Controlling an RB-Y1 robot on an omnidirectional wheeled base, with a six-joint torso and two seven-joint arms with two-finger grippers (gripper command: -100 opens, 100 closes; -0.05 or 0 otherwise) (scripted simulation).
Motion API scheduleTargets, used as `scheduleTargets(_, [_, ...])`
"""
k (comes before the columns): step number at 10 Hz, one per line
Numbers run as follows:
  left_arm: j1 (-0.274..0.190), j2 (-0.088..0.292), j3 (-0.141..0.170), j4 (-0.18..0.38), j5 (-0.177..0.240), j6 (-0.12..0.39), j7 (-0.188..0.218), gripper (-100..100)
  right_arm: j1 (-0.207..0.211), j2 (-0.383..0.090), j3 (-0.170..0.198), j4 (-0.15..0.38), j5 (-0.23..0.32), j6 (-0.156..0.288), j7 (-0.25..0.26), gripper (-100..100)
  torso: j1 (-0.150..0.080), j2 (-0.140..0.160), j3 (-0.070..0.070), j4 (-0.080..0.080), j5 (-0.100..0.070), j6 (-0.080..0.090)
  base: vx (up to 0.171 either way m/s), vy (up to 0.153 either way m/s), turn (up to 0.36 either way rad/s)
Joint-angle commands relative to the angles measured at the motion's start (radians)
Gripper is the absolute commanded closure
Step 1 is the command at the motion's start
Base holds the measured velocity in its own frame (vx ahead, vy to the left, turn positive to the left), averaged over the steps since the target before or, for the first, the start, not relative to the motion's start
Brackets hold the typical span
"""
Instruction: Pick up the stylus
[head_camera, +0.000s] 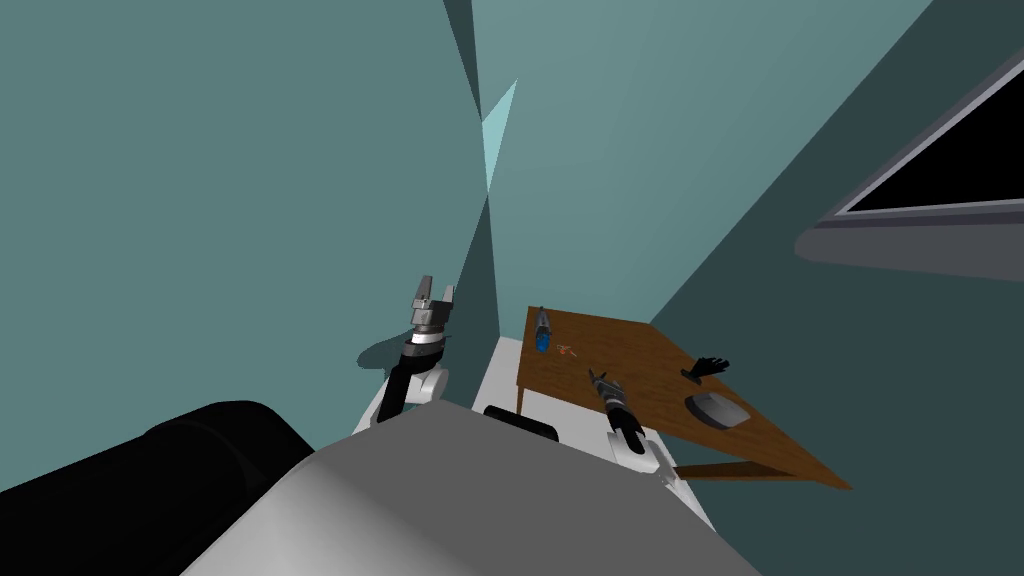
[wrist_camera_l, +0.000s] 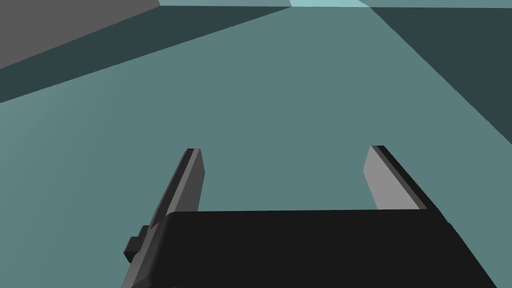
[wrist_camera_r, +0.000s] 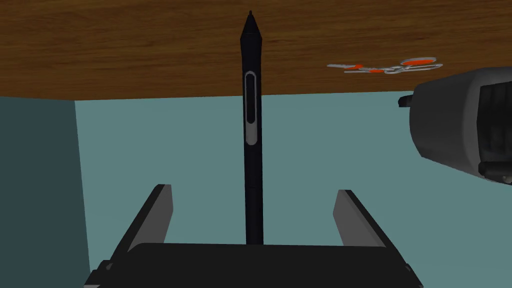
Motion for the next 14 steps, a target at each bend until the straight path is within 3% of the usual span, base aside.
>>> scheduleTargets(1, [0.000,0.000,0.000,0.000,0.000,0.000,0.000,0,-0.011,0.000,-0.009,0.035,0.010,0.009,0.026,-100,0.000,0.000,0.000,0.000,0.000,0.000,0.011,0.028,-0.062])
scheduleTargets(4, [0.000,0.000,0.000,0.000,0.000,0.000,0.000,0,-0.027,-0.003,-0.021,0.079,0.022,0.018,0.055,-100,0.000,0.000,0.000,0.000,0.000,0.000,0.013,0.027,-0.036])
scheduleTargets(5, [0.000,0.000,0.000,0.000,0.000,0.000,0.000,0,-0.019,0.000,-0.016,0.060,0.021,0.022,0.047,-100,0.000,0.000,0.000,0.000,0.000,0.000,0.006,0.010,-0.005])
scheduleTargets(6, [0.000,0.000,0.000,0.000,0.000,0.000,0.000,0,-0.019,0.001,-0.016,0.062,0.021,0.022,0.049,0,-0.001,0.000,0.000,0.000,0.000,0.000,0.000,0.000,0.000])
scheduleTargets(7, [0.000,0.000,0.000,0.000,0.000,0.000,0.000,0,-0.002,-0.006,0.006,0.050,0.071,0.072,-0.001,-100,-0.002,0.001,0.001,0.000,0.000,0.000,-0.068,-0.101,0.330])
scheduleTargets(9, [0.000,0.000,0.000,0.000,0.000,0.000,0.000,0,-0.002,-0.006,0.006,0.050,0.106,0.124,-0.052,-100,-0.010,0.006,0.003,0.001,-0.002,-0.001,-0.056,-0.112,0.362])
scheduleTargets(11, [0.000,0.000,0.000,0.000,0.000,0.000,0.000,0,-0.002,-0.006,0.006,0.050,0.106,0.132,-0.109,-100,-0.005,0.002,0.001,0.000,-0.001,0.000,0.002,0.000,-0.022])
scheduleTargets(12, [0.000,0.000,0.000,0.000,0.000,0.000,0.000,0,0.014,-0.012,0.028,0.038,0.156,0.180,-0.139,-100,-0.002,0.001,0.000,0.000,0.000,0.000,-0.058,-0.054,0.339])
scheduleTargets(14, [0.000,0.000,0.000,0.000,0.000,0.000,0.000,0,0.014,-0.012,0.028,0.038,0.192,0.230,-0.193,-100,-0.008,0.006,0.003,0.001,-0.002,-0.001,-0.072,-0.089,0.353])
